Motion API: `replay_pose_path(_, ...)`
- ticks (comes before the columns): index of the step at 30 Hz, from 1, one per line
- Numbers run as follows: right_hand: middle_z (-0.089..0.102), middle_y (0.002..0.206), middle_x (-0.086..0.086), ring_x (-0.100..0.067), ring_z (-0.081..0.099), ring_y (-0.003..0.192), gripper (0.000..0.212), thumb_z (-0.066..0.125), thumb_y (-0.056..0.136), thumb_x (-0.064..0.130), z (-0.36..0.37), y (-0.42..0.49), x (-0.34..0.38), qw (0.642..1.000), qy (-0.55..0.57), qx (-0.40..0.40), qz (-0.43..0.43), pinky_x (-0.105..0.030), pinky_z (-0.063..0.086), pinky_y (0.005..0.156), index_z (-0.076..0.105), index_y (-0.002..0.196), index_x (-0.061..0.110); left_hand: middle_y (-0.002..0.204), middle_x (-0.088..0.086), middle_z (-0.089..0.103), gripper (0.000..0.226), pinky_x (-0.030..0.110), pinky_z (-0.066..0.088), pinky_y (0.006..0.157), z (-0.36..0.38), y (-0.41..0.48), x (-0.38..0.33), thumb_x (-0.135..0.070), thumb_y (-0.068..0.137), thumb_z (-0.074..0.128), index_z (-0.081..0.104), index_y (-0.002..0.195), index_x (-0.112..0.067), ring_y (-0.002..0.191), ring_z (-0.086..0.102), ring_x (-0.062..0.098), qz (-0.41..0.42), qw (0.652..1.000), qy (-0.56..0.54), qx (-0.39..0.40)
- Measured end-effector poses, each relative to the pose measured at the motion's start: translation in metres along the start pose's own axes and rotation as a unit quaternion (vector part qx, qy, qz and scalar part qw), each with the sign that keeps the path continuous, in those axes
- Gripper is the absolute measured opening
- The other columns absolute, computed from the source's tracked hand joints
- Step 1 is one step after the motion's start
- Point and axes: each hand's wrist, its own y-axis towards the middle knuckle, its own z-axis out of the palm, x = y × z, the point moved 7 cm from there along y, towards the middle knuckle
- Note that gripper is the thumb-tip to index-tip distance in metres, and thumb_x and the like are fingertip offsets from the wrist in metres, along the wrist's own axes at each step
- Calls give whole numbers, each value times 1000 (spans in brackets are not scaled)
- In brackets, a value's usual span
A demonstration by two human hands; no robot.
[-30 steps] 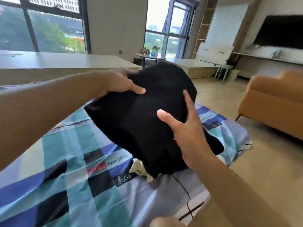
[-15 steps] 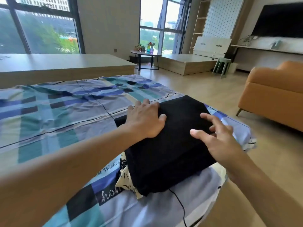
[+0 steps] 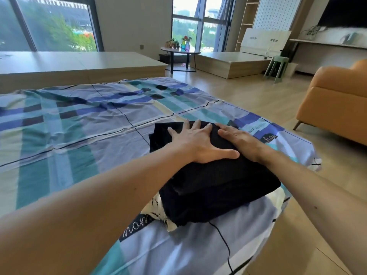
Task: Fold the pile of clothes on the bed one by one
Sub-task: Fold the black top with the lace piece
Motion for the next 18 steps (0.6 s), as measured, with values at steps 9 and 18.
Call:
replay_pose_path(9,37,157,15,-3,26,147,75,45,83,77,17,4,-14,999,22,-31,-15,-38,16,124,42,148,41,167,-10,5,124,67,11,118,38,0,32,-101,51,47,15,156,-43,155,-5,20,-15,989,-112,-90)
replay_pose_path(18,37,159,5,-18,32,147,69,43,91,73,-24,-19,26,994,-102,-21,15,-39,22,122,39,151,39,151,0,43,103,53,28,117,-25,-43,14,-90,68,53,41,148,-26,142,37,24,11,985,-82,-149)
